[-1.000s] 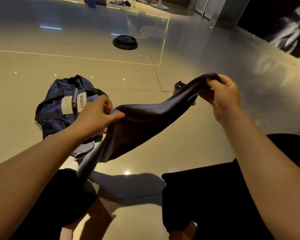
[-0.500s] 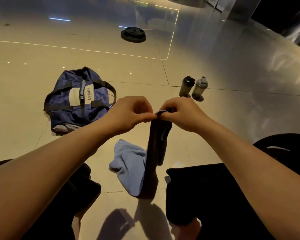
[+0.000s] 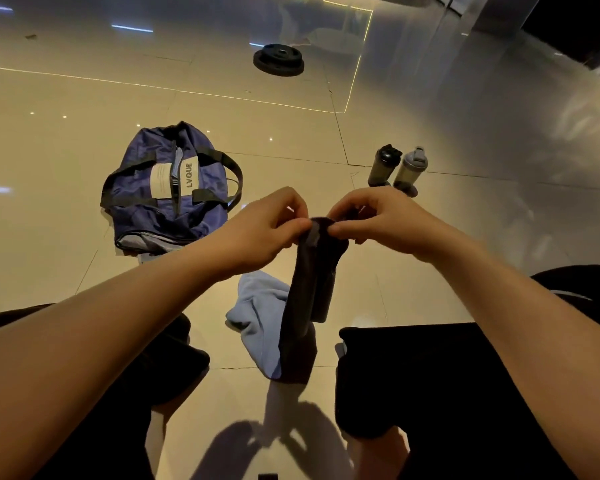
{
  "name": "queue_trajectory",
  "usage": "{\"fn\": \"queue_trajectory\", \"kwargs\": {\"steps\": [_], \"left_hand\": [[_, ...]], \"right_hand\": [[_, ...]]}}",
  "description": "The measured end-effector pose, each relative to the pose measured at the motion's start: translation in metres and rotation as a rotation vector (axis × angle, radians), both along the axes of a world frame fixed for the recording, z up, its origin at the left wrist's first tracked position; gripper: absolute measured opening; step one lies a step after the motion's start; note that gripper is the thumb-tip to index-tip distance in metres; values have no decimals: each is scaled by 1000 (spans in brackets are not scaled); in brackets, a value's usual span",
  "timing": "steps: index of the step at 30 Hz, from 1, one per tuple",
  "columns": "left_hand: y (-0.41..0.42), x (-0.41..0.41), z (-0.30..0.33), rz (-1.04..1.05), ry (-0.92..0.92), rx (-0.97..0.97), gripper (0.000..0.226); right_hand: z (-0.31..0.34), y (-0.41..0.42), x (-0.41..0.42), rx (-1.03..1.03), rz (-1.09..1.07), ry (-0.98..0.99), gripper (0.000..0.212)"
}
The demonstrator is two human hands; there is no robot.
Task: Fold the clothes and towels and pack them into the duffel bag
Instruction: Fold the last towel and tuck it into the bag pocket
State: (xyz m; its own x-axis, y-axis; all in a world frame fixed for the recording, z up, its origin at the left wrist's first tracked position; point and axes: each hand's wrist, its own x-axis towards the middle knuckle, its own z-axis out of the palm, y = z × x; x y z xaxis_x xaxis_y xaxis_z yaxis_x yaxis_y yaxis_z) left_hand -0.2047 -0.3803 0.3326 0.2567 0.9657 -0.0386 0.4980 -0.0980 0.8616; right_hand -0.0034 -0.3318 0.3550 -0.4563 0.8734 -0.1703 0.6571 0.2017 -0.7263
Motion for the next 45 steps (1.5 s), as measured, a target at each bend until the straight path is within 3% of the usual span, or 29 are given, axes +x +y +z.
{"fn": "queue_trajectory", "kwargs": {"steps": [3,5,7,11,14,19,22,25,27,29,33,39,42,45], "left_hand": [[-13,-11,-6,-128,-3,-120,8],[-25,-11,-16,-237,70,-159,15],[-38,2,-25,-316,131,-66,16],[-67,43,-51,-496,198,112,15],[-83,66,-68,-656,291,384,20],[-75,75,-79,-641,309,581,22],[-72,69,-79,-664,310,552,28],[-67,59,-81,-653,378,513,18],[-52,44,-70,-524,451,465,26],[-30,17,-53,-238,520,316,25],[-5,-45,-31,387,258,343,12],[3,-67,-8,558,60,288,18],[11,-73,6,608,106,290,11],[17,-81,16,575,190,249,28]], "right_hand": [[-3,9,25,-10,-54,-163,41],[-9,12,37,114,-196,-242,42],[-15,14,46,211,-327,-227,35],[-14,14,51,65,-587,172,23],[-6,11,45,-74,-709,436,18],[1,11,31,-105,-699,522,22],[1,14,29,-106,-709,559,21],[2,16,33,-51,-748,535,19],[0,17,36,41,-769,463,18],[-2,18,41,134,-784,375,17],[-1,18,54,157,-784,354,14],[10,11,55,209,-748,289,12],[15,0,51,318,-720,303,10],[20,-14,49,464,-698,279,12]]}}
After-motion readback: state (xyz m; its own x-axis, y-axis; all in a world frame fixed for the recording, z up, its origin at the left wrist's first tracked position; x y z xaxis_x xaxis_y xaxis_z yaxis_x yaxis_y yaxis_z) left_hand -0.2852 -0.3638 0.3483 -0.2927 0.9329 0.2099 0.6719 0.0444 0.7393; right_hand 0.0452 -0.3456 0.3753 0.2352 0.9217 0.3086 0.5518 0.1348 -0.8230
